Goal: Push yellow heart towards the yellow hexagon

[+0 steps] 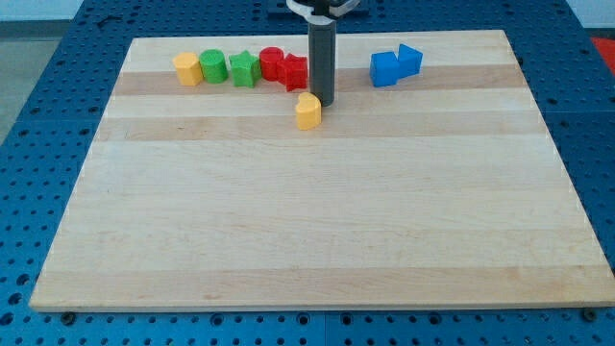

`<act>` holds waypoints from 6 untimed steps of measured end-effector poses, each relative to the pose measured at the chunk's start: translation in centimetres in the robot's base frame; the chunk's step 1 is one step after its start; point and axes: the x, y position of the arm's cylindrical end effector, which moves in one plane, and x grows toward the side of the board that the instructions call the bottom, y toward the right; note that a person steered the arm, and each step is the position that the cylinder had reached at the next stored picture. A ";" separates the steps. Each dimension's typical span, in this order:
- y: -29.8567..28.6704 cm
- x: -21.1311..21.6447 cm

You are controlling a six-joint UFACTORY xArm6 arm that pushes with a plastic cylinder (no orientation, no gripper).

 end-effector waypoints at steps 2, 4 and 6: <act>4.4 3.1; -5.0 2.6; -15.1 2.3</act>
